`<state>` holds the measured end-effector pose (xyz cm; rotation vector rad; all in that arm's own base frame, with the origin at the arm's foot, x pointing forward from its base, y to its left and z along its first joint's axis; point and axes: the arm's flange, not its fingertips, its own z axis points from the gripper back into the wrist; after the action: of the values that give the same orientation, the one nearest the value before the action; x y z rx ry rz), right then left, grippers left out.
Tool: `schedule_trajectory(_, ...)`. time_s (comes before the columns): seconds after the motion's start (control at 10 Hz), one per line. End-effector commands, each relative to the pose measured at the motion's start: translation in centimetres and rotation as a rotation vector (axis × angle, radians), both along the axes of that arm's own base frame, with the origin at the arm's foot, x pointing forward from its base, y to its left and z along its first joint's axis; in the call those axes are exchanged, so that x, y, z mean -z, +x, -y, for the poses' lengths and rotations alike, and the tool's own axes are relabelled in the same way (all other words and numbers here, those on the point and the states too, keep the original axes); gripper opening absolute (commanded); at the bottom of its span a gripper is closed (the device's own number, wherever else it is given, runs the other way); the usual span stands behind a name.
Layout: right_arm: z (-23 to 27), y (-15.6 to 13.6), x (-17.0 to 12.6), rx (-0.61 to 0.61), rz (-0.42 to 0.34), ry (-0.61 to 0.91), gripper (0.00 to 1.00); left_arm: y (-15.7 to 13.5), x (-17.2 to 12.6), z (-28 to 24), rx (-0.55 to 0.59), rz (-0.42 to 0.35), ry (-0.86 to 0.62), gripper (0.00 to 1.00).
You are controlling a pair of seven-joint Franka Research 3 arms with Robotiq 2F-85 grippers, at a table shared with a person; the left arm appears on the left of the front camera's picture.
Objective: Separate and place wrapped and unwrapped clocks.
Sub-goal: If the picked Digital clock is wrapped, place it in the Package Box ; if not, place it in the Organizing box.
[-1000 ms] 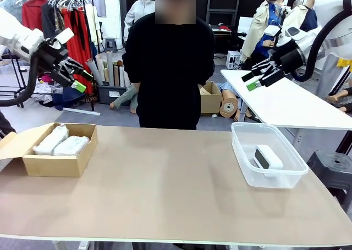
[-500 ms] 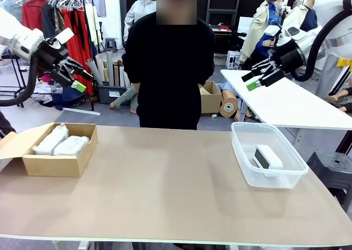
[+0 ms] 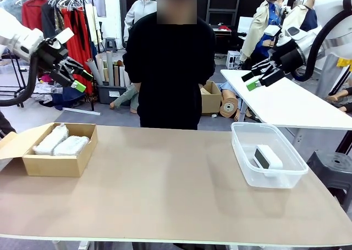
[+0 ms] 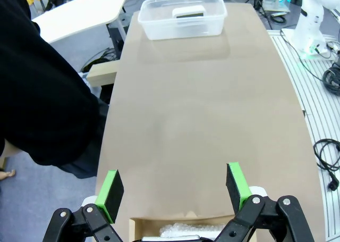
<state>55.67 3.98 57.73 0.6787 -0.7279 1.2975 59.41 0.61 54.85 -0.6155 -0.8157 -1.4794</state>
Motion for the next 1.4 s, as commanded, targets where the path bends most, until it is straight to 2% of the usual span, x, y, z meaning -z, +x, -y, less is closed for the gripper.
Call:
schedule_trajectory(0.0, -0.02, -0.02, -0.17, 0.0, 0.003, 0.002, 1.0, -0.11, -0.19, -0.08, 0.003, 0.009, -0.001, 1.0)
schedule_trajectory(1.3, -0.02, -0.02, -0.17, 0.0, 0.003, 0.002, 1.0, -0.11, -0.19, -0.08, 0.003, 0.009, -0.001, 1.0)
